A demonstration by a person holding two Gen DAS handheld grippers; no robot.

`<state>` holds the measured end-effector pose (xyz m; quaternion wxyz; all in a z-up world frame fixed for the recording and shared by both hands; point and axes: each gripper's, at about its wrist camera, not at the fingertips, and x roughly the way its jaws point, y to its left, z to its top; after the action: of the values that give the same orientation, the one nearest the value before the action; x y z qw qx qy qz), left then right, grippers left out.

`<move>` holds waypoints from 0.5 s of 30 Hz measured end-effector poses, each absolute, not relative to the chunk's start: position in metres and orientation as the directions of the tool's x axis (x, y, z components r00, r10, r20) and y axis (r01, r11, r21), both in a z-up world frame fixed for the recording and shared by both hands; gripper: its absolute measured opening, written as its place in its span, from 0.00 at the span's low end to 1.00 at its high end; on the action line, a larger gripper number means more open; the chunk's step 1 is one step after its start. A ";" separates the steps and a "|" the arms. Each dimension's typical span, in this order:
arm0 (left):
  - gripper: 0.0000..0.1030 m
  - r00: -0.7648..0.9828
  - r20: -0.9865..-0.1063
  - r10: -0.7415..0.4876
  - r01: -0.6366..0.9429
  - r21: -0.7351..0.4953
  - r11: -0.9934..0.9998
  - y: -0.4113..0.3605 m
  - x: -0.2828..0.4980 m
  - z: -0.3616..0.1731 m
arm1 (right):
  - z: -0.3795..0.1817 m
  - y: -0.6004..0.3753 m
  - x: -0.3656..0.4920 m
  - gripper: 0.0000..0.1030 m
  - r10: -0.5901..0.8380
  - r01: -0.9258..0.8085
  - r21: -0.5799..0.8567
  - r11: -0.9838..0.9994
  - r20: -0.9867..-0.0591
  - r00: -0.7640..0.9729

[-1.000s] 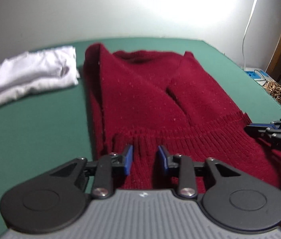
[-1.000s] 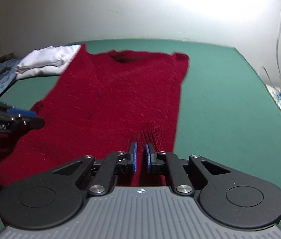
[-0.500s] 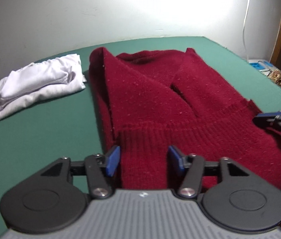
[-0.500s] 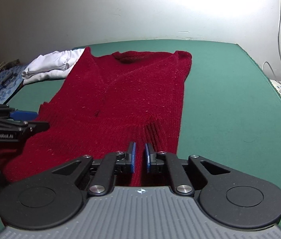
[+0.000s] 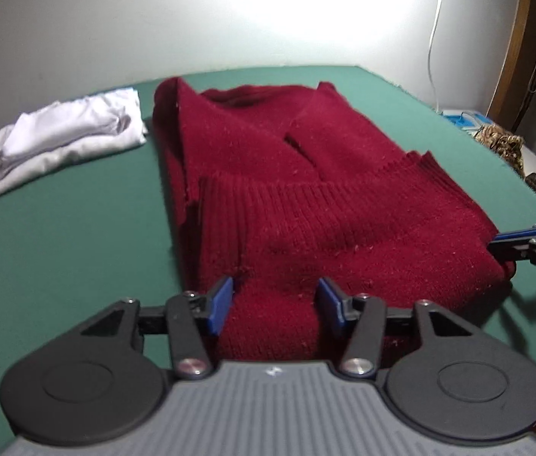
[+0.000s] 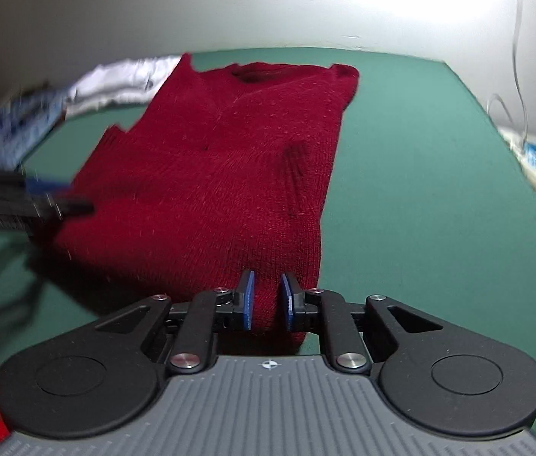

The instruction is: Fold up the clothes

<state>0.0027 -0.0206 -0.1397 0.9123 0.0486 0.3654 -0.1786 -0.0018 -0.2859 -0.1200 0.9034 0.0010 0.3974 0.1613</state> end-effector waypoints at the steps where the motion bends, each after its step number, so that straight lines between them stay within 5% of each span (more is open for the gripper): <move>1: 0.53 0.664 -0.690 -0.287 0.364 -0.037 0.931 -0.022 0.004 -0.138 | -0.117 -0.283 -0.001 0.14 0.296 -0.297 0.128 0.946 -0.713 0.636; 5: 0.48 0.656 -0.688 -0.310 0.370 -0.065 0.927 -0.016 0.009 -0.121 | -0.106 -0.272 0.003 0.14 0.314 -0.323 0.121 0.938 -0.691 0.651; 10: 0.59 0.631 -0.732 -0.257 0.342 -0.034 0.939 -0.013 0.013 -0.136 | -0.111 -0.260 0.016 0.14 0.325 -0.340 0.134 0.931 -0.728 0.603; 15: 0.54 0.638 -0.718 -0.278 0.361 -0.040 0.932 -0.005 0.021 -0.110 | -0.096 -0.258 0.039 0.19 0.308 -0.322 0.136 0.937 -0.758 0.576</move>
<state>0.0209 -0.0054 -0.1099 0.9035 0.0534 0.3869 -0.1768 0.0393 -0.2577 -0.0957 0.8875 -0.0082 0.4252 0.1773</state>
